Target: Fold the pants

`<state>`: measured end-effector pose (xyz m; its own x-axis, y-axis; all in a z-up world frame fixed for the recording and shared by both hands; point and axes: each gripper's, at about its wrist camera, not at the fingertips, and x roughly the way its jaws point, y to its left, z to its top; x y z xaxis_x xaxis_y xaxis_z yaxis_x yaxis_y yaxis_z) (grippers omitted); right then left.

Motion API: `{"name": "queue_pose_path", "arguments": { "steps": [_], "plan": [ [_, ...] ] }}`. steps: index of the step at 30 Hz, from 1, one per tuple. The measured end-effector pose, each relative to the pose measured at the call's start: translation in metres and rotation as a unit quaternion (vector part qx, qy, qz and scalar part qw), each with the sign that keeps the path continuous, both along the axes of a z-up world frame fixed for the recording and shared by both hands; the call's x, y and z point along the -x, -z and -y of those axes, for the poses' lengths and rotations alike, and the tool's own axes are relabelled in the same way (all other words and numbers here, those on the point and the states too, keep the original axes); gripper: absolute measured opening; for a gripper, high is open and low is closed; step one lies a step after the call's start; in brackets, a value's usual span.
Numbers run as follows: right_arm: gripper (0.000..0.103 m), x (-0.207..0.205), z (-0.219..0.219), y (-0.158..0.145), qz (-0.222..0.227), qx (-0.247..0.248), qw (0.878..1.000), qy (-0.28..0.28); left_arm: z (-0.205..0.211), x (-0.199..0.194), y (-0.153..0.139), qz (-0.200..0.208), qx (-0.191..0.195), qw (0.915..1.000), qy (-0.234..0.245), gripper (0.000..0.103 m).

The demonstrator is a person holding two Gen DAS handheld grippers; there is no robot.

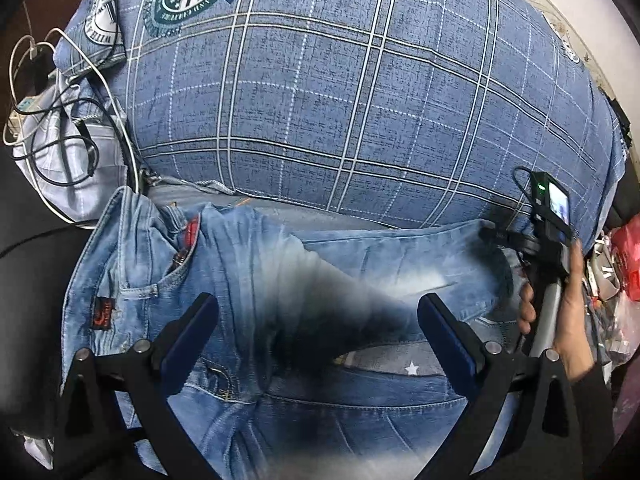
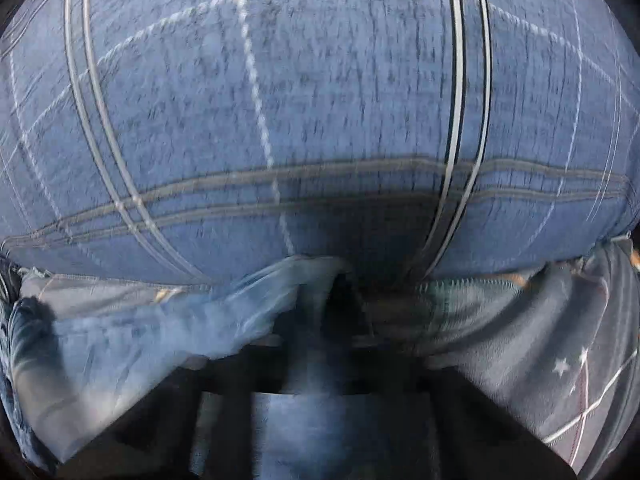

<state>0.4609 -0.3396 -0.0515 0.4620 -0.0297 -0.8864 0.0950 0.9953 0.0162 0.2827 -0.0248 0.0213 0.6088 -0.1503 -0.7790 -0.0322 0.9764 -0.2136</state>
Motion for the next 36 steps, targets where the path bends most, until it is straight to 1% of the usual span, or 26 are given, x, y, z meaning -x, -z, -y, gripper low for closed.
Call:
{"name": "queue_pose_path", "arguments": {
  "steps": [2, 6, 7, 8, 9, 10, 11, 12, 13, 15, 17, 18, 19, 20, 22, 23, 25, 27, 31, 32, 33, 34, 36],
  "plan": [
    [0.001, 0.023, -0.005, -0.023, 0.035, 0.027, 0.999, 0.001, 0.0, 0.002, -0.002, 0.004, 0.001, 1.0, 0.002, 0.1],
    [0.0, 0.094, -0.01, -0.091, 0.107, -0.019, 0.994, -0.012, -0.002, 0.006, -0.006, 0.01, 0.017, 0.9998, 0.009, 0.1],
    [0.0, 0.127, -0.013, -0.113, 0.137, -0.043, 0.989, -0.022, -0.003, 0.006, -0.006, 0.006, 0.029, 0.9995, 0.014, 0.1],
    [0.0, 0.148, -0.013, -0.124, 0.153, -0.061, 0.986, -0.026, -0.004, 0.007, -0.006, 0.003, 0.043, 0.9989, 0.017, 0.1],
    [0.0, 0.18, -0.013, -0.137, 0.174, -0.088, 0.98, -0.03, -0.005, 0.009, -0.007, 0.001, 0.061, 0.9979, 0.02, 0.1],
    [0.0, 0.193, -0.014, -0.141, 0.186, -0.101, 0.977, -0.032, -0.006, 0.012, -0.009, 0.001, 0.092, 0.9955, 0.026, 0.1],
    [0.0, 0.221, -0.013, -0.146, 0.203, -0.12, 0.971, -0.033, -0.007, 0.015, -0.01, 0.001, 0.111, 0.9934, 0.031, 0.1],
    [0.0, 0.24, -0.01, -0.147, 0.213, -0.135, 0.967, -0.033, -0.007, 0.017, -0.011, -0.001, 0.126, 0.9913, 0.038, 0.1],
    [0.0, 0.267, -0.006, -0.144, 0.224, -0.166, 0.96, -0.035, -0.005, 0.02, -0.011, -0.005, 0.143, 0.9886, 0.047, 0.1],
    [0.0, 0.294, -0.006, -0.131, 0.237, -0.195, 0.951, -0.044, 0.0, 0.022, -0.007, -0.015, 0.168, 0.9835, 0.065, 0.1],
    [0.0, 0.313, -0.001, -0.113, 0.226, -0.217, 0.948, -0.056, 0.006, 0.022, 0.0, -0.028, 0.183, 0.9798, 0.076, 0.1],
    [0.0, 0.316, -0.001, -0.101, 0.208, -0.233, 0.948, -0.062, 0.009, 0.022, 0.004, -0.033, 0.187, 0.9786, 0.08, 0.1],
    [0.0, 0.321, -0.001, -0.096, 0.2, -0.24, 0.948, -0.067, 0.011, 0.021, 0.007, -0.037, 0.187, 0.9782, 0.082, 0.1],
    [0.0, 0.325, -0.009, -0.088, 0.191, -0.241, 0.948, -0.087, 0.014, 0.019, 0.01, -0.04, 0.183, 0.979, 0.081, 0.1],
    [0.001, 0.333, -0.022, -0.082, 0.183, -0.225, 0.949, -0.123, 0.015, 0.012, 0.015, -0.049, 0.174, 0.981, 0.071, 0.1],
    [0.001, 0.334, -0.027, -0.08, 0.177, -0.224, 0.949, -0.132, 0.016, 0.009, 0.018, -0.053, 0.173, 0.9811, 0.068, 0.1],
    [0.001, 0.334, -0.033, -0.077, 0.168, -0.223, 0.95, -0.141, 0.021, -0.003, 0.029, -0.068, 0.167, 0.9812, 0.068, 0.099],
    [0.001, 0.336, -0.032, -0.077, 0.163, -0.226, 0.95, -0.143, 0.024, -0.006, 0.036, -0.078, 0.164, 0.9813, 0.062, 0.098],
    [0.001, 0.348, -0.012, -0.075, 0.174, -0.247, 0.942, -0.144, 0.029, -0.013, 0.044, -0.092, 0.17, 0.9794, 0.057, 0.094],
    [0.001, 0.348, -0.008, -0.075, 0.171, -0.251, 0.942, -0.142, 0.031, -0.016, 0.046, -0.097, 0.162, 0.9806, 0.052, 0.091],
    [0.001, 0.348, -0.003, -0.074, 0.166, -0.255, 0.942, -0.141, 0.032, -0.019, 0.048, -0.103, 0.15, 0.9823, 0.045, 0.083],
    [0.001, 0.349, -0.001, -0.071, 0.16, -0.254, 0.943, -0.142, 0.034, -0.025, 0.051, -0.109, 0.141, 0.9834, 0.035, 0.079],
    [0.001, 0.348, 0.0, -0.066, 0.148, -0.247, 0.946, -0.148, 0.033, -0.03, 0.059, -0.123, 0.135, 0.9829, 0.024, 0.065]
  ]
}}
